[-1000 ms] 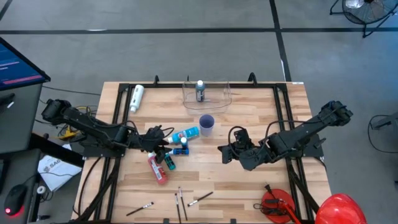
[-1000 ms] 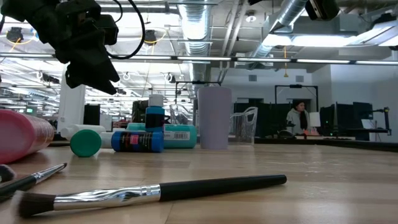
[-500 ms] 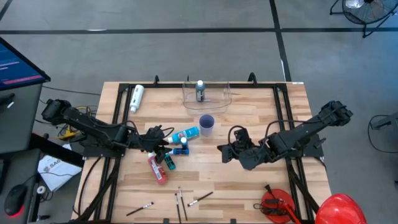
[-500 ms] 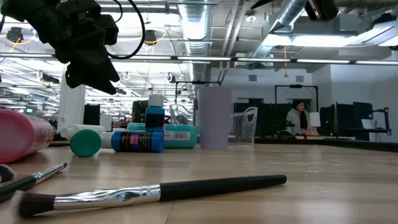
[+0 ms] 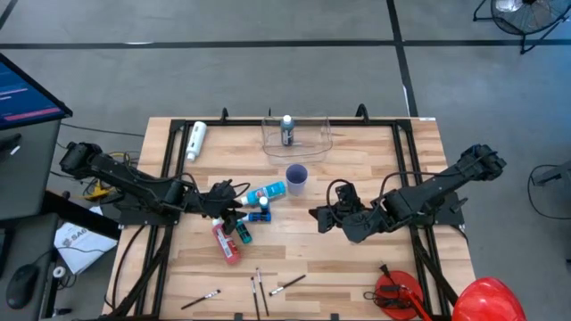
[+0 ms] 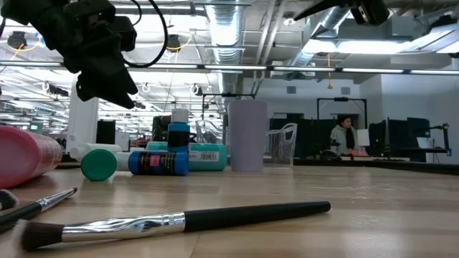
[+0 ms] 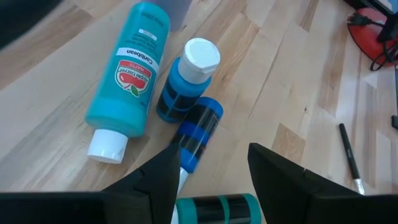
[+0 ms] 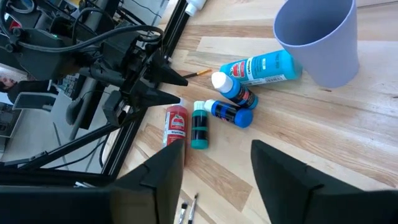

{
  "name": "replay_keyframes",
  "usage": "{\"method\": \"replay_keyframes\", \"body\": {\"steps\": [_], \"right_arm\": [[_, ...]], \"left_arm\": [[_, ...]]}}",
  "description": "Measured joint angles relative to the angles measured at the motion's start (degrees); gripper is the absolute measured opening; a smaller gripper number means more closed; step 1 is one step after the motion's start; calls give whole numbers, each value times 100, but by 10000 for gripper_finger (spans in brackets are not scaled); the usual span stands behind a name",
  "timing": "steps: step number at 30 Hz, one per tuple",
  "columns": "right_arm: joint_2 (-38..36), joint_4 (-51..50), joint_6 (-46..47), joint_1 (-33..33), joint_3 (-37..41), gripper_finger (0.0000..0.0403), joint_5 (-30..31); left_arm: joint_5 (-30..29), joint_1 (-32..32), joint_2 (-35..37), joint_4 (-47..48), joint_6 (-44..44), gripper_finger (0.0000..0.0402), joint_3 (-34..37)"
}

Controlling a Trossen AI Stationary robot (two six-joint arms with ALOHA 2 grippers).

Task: Pick & Place Paint Supplies
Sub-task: Put the blue paint bottle into the transparent bin

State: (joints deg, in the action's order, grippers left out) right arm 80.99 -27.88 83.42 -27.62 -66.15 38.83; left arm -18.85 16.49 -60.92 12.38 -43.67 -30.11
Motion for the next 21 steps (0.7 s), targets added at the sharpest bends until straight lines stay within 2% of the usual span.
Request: {"method": "replay_keyframes", "body": {"steps": [7, 13, 21], "right_arm": [[0, 0, 0, 0, 0, 199, -2], [0, 2, -337, 0, 0, 200, -8], [292, -157, -1536, -4, 10, 184, -546]], "left_arm": [[1, -1, 0, -2, 156, 181, 0], [13, 0, 0, -9, 743, 181, 0], [-280, -35, 0, -88, 1318, 199, 0]]}}
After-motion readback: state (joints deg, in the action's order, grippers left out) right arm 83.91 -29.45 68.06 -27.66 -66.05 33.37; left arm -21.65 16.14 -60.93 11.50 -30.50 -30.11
